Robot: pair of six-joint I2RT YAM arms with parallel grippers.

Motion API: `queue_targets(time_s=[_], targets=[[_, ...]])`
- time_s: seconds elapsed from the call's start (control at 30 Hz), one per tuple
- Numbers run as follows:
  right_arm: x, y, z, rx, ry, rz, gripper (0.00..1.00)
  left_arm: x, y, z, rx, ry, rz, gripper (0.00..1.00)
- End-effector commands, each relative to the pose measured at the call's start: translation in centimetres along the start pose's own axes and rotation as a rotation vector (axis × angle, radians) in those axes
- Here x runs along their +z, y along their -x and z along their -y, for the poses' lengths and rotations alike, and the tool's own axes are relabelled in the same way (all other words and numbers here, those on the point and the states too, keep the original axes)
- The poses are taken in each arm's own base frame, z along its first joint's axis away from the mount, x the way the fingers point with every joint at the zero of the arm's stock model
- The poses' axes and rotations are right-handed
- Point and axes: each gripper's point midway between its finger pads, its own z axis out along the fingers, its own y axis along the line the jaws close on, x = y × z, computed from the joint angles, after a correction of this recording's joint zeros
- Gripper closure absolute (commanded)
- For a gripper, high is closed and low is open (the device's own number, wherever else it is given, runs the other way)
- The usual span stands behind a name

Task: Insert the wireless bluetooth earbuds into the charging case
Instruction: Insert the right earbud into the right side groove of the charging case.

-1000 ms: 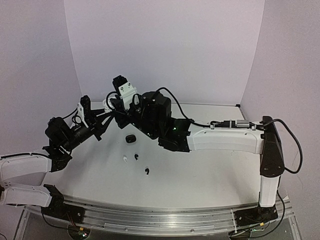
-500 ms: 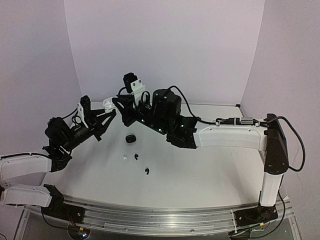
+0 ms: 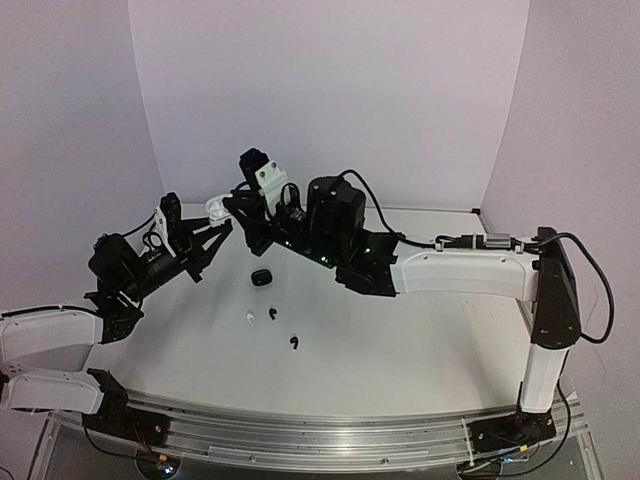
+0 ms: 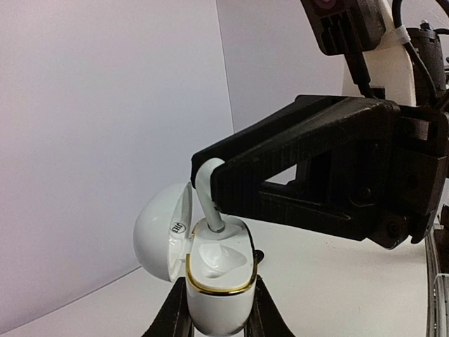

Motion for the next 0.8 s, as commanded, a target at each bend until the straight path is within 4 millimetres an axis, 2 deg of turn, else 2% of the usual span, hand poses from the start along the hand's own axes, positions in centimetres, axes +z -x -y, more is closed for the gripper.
queue_targets(time_s=[0.0, 0.17, 0.43, 0.63, 0.77], targets=[[-1.7, 3.1, -0.2, -0.125, 0.061, 0.032, 1.00, -0.4, 5.6, 0.0, 0.110, -0.012, 0.172, 1.00], [-2.2, 3.3, -0.2, -0.138, 0.088, 0.014, 1.00, -0.4, 5.5, 0.5, 0.172, -0.040, 0.177, 1.00], [-1.7, 5.8, -1.0, -0.076, 0.148, 0.078, 1.00, -0.3, 5.3, 0.3, 0.210, -0.028, 0.170, 1.00], [-2.1, 7.9, -0.5, -0.044, 0.138, 0.143, 1.00, -0.4, 5.1, 0.3, 0.200, -0.027, 0.165, 1.00], [-2.2, 8.1, -0.5, -0.039, 0.142, 0.147, 1.00, -0.3, 5.2, 0.2, 0.196, -0.024, 0.168, 1.00]])
